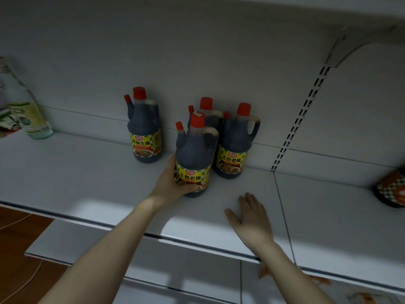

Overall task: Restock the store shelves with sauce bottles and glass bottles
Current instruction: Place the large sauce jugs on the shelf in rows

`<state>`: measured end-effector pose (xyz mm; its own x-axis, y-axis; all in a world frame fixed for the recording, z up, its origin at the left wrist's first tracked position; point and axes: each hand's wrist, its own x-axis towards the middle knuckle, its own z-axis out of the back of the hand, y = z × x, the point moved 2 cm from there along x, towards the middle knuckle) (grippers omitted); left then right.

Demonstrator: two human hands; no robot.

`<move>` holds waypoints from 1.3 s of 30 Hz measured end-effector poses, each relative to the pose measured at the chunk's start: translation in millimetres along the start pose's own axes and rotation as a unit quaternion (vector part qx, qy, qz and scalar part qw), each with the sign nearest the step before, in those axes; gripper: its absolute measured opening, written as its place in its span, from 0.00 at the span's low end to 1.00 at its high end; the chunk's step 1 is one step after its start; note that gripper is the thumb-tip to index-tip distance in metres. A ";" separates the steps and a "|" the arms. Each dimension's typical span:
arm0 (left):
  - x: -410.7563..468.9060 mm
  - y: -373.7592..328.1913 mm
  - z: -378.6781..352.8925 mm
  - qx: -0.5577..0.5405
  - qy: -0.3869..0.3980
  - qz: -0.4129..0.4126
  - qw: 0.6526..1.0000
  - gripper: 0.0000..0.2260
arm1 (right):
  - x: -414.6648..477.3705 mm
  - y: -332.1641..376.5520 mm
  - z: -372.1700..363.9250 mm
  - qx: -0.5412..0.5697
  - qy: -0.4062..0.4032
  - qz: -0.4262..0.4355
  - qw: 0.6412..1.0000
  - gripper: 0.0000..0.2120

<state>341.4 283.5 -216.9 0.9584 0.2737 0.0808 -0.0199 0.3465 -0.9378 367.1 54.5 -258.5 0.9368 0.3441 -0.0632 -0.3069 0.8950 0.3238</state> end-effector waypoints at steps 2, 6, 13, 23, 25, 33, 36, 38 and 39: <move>-1.3 0.2 -1.4 0.004 -0.003 0.006 1.000 0.41 | 0.3 -0.7 -0.9 -0.002 0.003 0.002 1.000 0.34; -15.0 -5.0 -7.8 0.068 -0.042 0.027 0.996 0.36 | 2.2 -2.4 -1.6 0.000 -0.002 0.011 1.000 0.32; -105.8 -7.9 17.8 0.274 -0.079 0.021 0.958 0.32 | 0.0 1.3 5.8 -0.021 0.010 0.011 1.000 0.31; -279.6 47.6 143.7 0.434 -0.102 0.115 0.888 0.32 | -62.1 175.6 -31.7 0.027 0.007 0.248 0.968 0.33; -326.2 64.6 173.0 0.436 -0.117 0.157 0.879 0.32 | -91.5 220.4 -57.1 0.019 0.033 0.287 0.957 0.36; -542.5 148.6 276.0 0.418 -0.128 0.336 0.834 0.32 | -231.3 358.6 -174.0 -0.005 0.138 0.381 0.914 0.30; -610.6 177.9 296.0 0.403 -0.138 0.386 0.818 0.32 | -276.8 392.3 -222.1 -0.006 0.174 0.406 0.897 0.31; -648.3 197.4 302.6 0.391 -0.142 0.416 0.809 0.32 | -304.8 408.0 -254.1 -0.008 0.210 0.417 0.884 0.30; -665.2 206.9 303.7 0.385 -0.143 0.433 0.803 0.32 | -316.9 414.1 -269.3 -0.008 0.227 0.422 0.878 0.30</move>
<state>-386.7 445.7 -362.3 0.3884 0.8671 -0.3120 -0.9185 0.3368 -0.2073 -102.1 392.5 -358.7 0.2117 0.9609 -0.1785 -0.8650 0.2692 0.4234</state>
